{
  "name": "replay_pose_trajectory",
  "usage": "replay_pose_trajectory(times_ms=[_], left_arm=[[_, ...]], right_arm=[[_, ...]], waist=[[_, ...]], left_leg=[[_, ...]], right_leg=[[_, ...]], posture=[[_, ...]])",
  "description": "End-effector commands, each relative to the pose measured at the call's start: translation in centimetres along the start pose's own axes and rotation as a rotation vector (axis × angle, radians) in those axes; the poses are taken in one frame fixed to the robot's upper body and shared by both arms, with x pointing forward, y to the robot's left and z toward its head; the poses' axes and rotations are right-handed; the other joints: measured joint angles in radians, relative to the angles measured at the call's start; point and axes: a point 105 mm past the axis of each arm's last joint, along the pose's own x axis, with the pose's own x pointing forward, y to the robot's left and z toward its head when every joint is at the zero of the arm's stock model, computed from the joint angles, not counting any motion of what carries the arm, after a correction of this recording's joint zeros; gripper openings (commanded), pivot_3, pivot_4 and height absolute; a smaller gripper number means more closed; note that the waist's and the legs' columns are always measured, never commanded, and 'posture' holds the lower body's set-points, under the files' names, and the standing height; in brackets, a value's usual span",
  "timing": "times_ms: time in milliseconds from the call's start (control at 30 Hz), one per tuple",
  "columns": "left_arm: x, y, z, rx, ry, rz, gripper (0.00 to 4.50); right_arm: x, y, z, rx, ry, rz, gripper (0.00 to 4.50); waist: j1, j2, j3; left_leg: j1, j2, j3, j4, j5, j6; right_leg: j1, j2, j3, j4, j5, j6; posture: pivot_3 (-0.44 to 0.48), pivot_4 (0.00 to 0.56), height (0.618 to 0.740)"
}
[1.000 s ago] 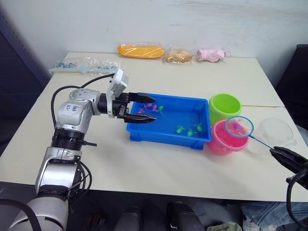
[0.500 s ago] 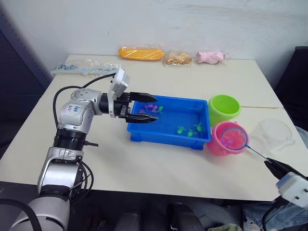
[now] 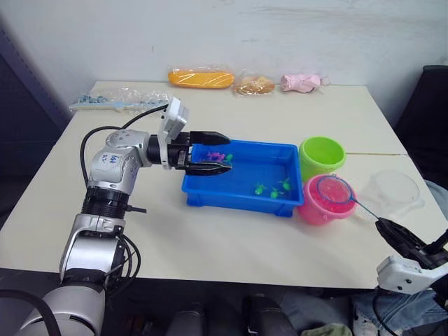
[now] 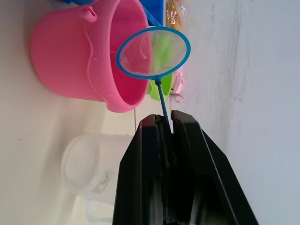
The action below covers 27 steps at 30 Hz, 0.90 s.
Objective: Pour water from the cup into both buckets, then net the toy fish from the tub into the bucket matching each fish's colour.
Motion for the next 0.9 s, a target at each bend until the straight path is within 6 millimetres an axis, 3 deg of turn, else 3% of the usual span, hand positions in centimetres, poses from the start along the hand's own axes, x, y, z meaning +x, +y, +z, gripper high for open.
replay_pose_trajectory(times_ms=[33, 133, 300, 400, 500, 700, 900], left_arm=[[-0.5, -0.3, 1.4, 0.059, -0.026, 0.005, 4.48], [-1.0, -0.6, 1.5, 0.058, -0.035, 0.005, 4.48], [-2.8, -1.1, 0.8, 0.037, -0.023, 0.031, 4.48], [-4.6, -0.9, 0.1, 0.024, -0.016, 0.108, 4.48], [-6.5, -0.5, -0.7, 0.004, -0.019, 0.22, 4.48], [-10.2, -0.2, -1.5, 0.011, 0.05, 0.392, 4.48], [-11.9, 0.0, -0.9, 0.035, 0.077, 0.486, 4.48]], right_arm=[[-0.2, -1.1, -0.5, -0.027, 0.005, -0.037, 0.0], [-0.2, -1.4, -0.2, 0.085, -0.017, -0.057, 0.0], [0.4, -3.1, 1.0, 0.678, -0.099, -0.144, 0.0], [1.5, -5.7, 1.8, 0.994, -0.191, -0.172, 0.0], [4.1, -6.9, 3.5, 1.226, -0.271, -0.055, 0.0], [9.3, -7.9, 6.3, 1.431, -0.27, 0.236, 0.0], [13.8, -6.7, 9.3, 1.495, -0.169, 0.546, 0.0]], waist=[[-0.004, 0.0, 0.0], [-0.006, 0.0, 0.0], [-0.012, 0.0, 0.0], [-0.016, 0.0, 0.0], [-0.017, 0.0, 0.0], [-0.013, -0.001, 0.001], [-0.004, -0.001, 0.001]], left_leg=[[0.0, 0.0, 0.0, 0.0, 0.0, 0.0], [0.0, 0.0, 0.0, 0.0, 0.0, 0.0], [0.003, 0.001, 0.0, -0.001, 0.0, 0.0], [0.007, 0.002, 0.001, -0.002, 0.0, 0.0], [0.01, 0.002, 0.001, -0.003, 0.0, 0.001], [0.009, 0.003, -0.001, -0.006, -0.001, 0.001], [0.002, 0.002, -0.004, -0.006, 0.0, 0.0]], right_leg=[[0.0, 0.0, 0.0, 0.0, 0.0, 0.0], [0.0, 0.0, 0.0, 0.0, 0.0, 0.0], [0.002, 0.0, 0.0, 0.0, 0.0, 0.0], [0.005, 0.0, 0.001, 0.0, 0.0, 0.0], [0.007, -0.001, 0.001, 0.0, 0.0, 0.0], [0.007, -0.002, -0.002, -0.002, -0.001, -0.002], [0.001, -0.004, -0.005, -0.005, -0.001, -0.002]], posture=[[0.0, 0.15, 0.74], [0.0, 0.15, 0.74], [0.0, 0.15, 0.74], [0.0, 0.15, 0.74], [0.0, 0.15, 0.74], [0.0, 0.15, 0.74], [0.0, 0.15, 0.74]])
